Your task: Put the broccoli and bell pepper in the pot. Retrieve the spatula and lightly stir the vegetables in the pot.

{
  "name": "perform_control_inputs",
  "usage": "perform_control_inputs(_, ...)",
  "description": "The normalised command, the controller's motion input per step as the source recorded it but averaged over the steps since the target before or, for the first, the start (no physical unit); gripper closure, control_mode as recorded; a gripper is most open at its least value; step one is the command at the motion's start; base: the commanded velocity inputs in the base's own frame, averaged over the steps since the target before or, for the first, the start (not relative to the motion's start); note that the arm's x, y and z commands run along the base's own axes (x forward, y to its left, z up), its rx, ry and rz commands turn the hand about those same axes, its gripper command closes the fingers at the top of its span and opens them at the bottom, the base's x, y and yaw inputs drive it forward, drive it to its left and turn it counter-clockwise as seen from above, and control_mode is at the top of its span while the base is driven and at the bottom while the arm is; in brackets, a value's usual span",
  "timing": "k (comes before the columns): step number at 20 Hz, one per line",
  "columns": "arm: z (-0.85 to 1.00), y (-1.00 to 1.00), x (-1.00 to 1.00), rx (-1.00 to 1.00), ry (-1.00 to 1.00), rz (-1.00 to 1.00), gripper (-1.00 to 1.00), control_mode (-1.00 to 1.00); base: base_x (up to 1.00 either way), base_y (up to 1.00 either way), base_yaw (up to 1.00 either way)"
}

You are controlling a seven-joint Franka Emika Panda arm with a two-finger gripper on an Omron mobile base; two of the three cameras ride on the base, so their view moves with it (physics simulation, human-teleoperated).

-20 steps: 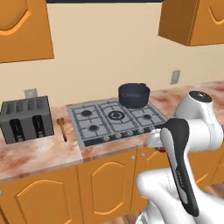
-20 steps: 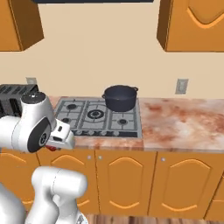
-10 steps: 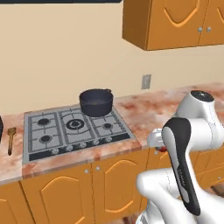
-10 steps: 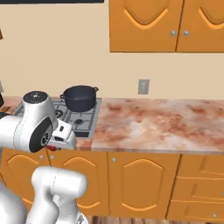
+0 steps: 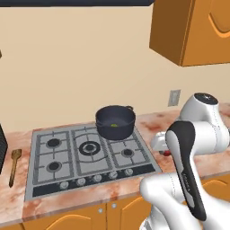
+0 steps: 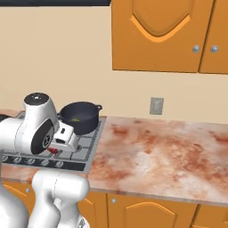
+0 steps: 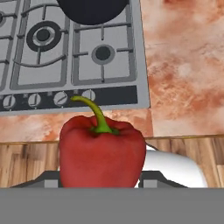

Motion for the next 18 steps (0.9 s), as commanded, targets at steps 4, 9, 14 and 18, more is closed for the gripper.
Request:
perform_control_inputs(4, 0.00, 0.00, 0.00, 0.00, 0.00, 0.00, 1.00, 1.00, 0.44, 0.00, 0.01)
perform_control_inputs(9, 0.00, 0.00, 0.00, 0.00, 0.00, 0.00, 1.00, 1.00, 0.00, 0.00, 0.00)
perform_control_inputs(14, 0.00, 0.00, 0.00, 0.00, -0.02, 0.00, 1.00, -1.00, 0.00, 0.00, 0.00)
perform_control_inputs(18, 0.09, 0.14, 0.05, -0.02, -0.29, 0.09, 1.00, -1.00, 0.00, 0.00, 0.00)
